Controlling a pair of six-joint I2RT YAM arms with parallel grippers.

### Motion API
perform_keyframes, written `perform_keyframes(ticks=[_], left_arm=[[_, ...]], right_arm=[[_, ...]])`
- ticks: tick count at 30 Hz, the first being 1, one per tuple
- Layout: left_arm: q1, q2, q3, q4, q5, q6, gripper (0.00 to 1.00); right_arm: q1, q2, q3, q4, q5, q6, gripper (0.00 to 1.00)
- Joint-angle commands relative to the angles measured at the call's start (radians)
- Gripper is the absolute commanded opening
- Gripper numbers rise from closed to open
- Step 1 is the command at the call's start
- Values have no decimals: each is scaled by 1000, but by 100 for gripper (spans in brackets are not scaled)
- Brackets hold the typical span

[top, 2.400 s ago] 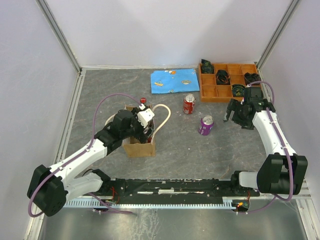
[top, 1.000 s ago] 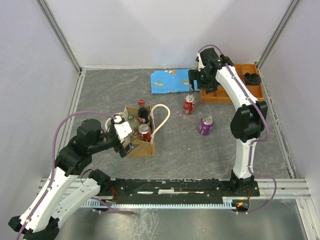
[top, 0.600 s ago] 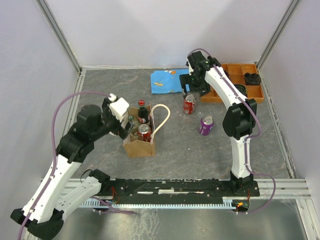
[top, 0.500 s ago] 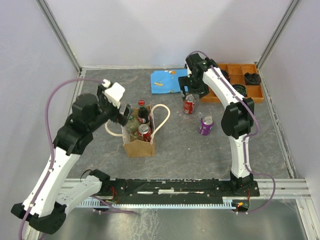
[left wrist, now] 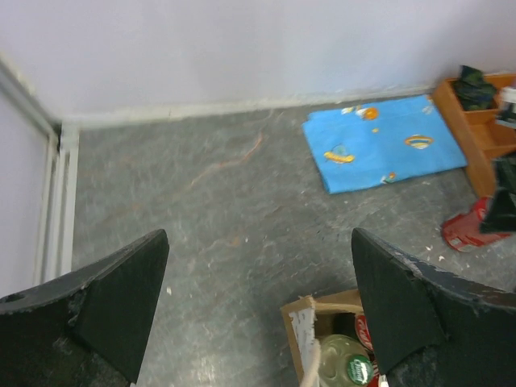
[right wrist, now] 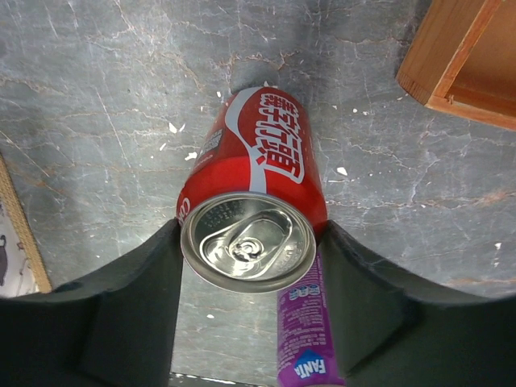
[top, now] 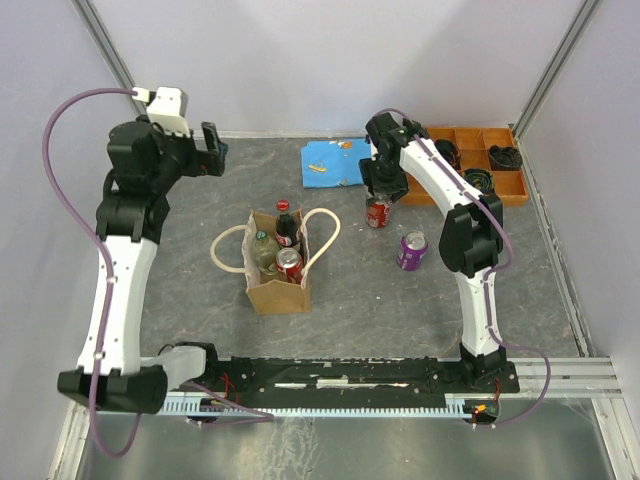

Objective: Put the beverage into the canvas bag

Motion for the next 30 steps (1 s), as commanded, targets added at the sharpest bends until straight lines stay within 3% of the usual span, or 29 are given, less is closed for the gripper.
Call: perform_keyframes(ticks=[1, 7, 12, 17, 20, 25, 30], left_arm=[[108, 44, -1, 5, 143, -154, 100], [121, 51, -55, -6, 127, -152, 100], [126, 33, -113, -37, 135, -52, 100], [127, -85, -252, -65, 406, 301, 100], [127, -149, -285, -124, 486, 415, 99], [141, -112, -295, -134, 366, 271, 100], [157, -66, -312, -83, 335, 133, 99]], right_arm=[[0, -21, -32, 27, 22, 3, 45], [2, -90, 49, -11, -12, 1, 1], [9, -185, 165, -42, -71, 17, 0], [21, -282, 215, -38, -145, 57, 0], [30, -330, 248, -37, -188, 85, 0], [57, -401, 287, -4, -258, 128, 0], [121, -440, 314, 41, -313, 165, 0]])
